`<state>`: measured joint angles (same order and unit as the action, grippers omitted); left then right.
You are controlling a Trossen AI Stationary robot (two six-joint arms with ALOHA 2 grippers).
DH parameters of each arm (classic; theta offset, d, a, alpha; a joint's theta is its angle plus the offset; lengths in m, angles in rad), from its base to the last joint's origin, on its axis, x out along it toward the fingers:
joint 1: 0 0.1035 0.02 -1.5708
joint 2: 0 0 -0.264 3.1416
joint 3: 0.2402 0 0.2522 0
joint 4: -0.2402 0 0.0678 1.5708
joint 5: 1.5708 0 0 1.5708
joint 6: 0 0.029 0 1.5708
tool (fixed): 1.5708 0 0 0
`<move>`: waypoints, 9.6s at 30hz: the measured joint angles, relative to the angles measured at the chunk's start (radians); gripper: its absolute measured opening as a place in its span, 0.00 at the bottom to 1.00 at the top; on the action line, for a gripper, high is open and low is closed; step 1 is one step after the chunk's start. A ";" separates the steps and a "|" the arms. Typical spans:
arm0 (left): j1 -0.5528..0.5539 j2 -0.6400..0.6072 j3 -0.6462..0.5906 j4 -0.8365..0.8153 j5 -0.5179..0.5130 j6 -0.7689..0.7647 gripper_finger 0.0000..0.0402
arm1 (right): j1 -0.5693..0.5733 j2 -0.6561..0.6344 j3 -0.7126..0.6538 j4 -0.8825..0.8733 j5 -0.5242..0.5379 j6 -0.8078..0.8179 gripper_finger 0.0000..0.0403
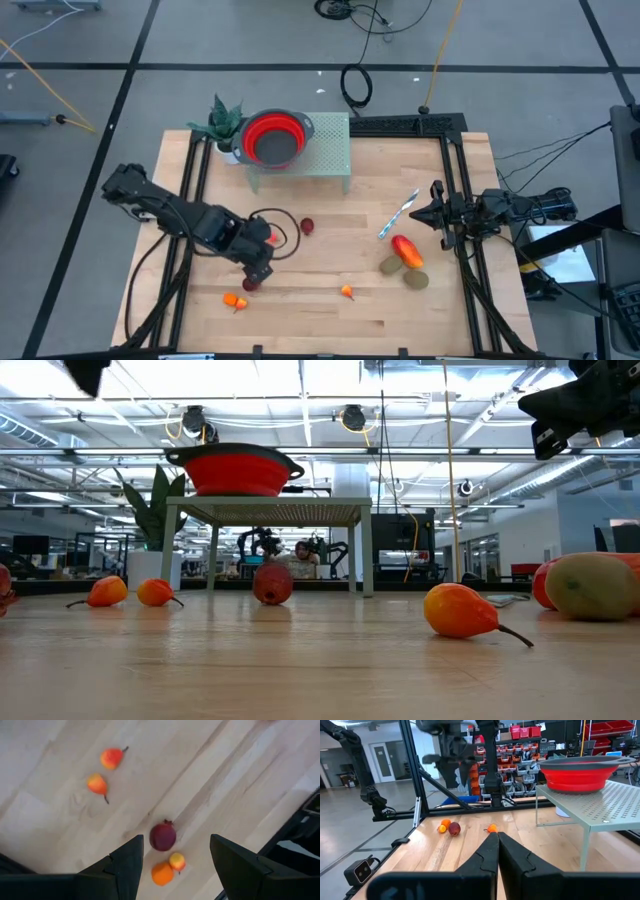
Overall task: Pick & Place Fruit
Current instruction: Put the pomegranate into the red strainer bowl on the shelf
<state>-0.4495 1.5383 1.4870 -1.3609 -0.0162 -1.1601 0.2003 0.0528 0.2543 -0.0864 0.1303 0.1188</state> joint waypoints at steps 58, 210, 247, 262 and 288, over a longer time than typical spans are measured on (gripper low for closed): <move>-0.201 -0.001 -0.517 0.590 -0.034 0.681 0.57 | 0.000 0.000 0.000 0.001 0.000 0.000 0.00; 0.170 -0.242 -1.069 2.924 0.103 0.485 0.48 | 0.000 0.000 0.000 0.003 0.000 0.079 0.00; 0.151 -0.245 -1.008 2.926 0.320 1.051 0.48 | 0.000 0.000 0.000 0.000 0.003 0.078 0.00; 0.151 -0.245 -1.005 2.886 0.253 0.990 0.48 | 0.000 0.000 0.000 0.000 0.003 0.078 0.00; 0.075 -0.245 -1.005 2.322 -0.497 1.206 0.48 | 0.000 0.000 0.000 0.000 0.003 0.078 0.00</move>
<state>-0.3749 1.2930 0.4820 0.9607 -0.5129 0.0458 0.2003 0.0526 0.2543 -0.0868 0.1337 0.1970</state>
